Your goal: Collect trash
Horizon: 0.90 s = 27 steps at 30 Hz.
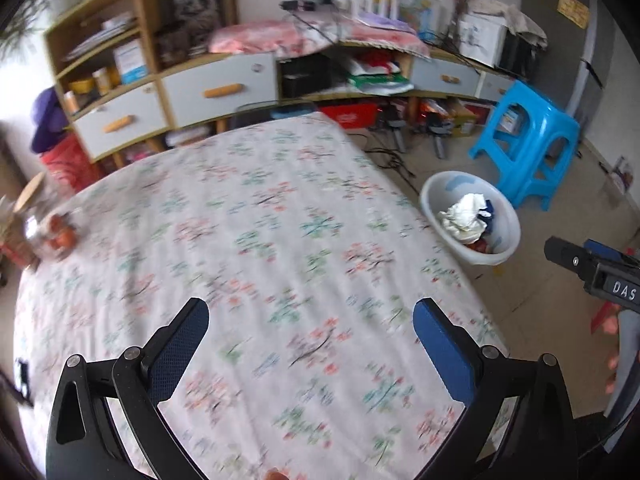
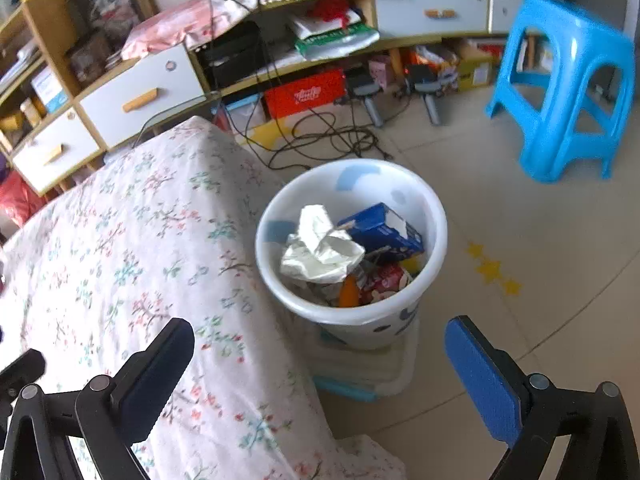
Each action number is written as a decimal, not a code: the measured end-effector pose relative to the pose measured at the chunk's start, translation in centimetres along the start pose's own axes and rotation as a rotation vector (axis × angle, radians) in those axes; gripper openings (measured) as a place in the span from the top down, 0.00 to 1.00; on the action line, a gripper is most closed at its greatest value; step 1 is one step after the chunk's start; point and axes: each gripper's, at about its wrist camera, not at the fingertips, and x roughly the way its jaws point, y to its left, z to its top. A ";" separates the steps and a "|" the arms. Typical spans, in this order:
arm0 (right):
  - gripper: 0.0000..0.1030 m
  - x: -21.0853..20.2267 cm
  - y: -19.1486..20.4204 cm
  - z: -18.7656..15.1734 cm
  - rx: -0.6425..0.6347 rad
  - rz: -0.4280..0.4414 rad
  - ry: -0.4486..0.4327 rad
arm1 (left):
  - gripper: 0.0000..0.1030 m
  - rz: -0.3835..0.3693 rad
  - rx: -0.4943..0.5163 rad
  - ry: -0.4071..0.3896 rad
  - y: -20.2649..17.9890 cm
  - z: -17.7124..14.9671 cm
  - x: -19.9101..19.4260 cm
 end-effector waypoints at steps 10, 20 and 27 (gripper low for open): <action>0.00 -4.6 5.1 -3.8 -0.099 -0.038 -0.057 | 0.00 0.063 -0.061 -0.060 3.2 -4.9 -4.3; 0.00 -4.4 9.7 -8.5 -0.231 -0.071 -0.195 | 0.00 0.122 -0.101 -0.149 5.0 -7.9 -5.1; 0.00 -3.6 11.8 -9.7 -0.299 -0.044 -0.197 | 0.00 0.130 -0.125 -0.141 6.3 -8.5 -4.6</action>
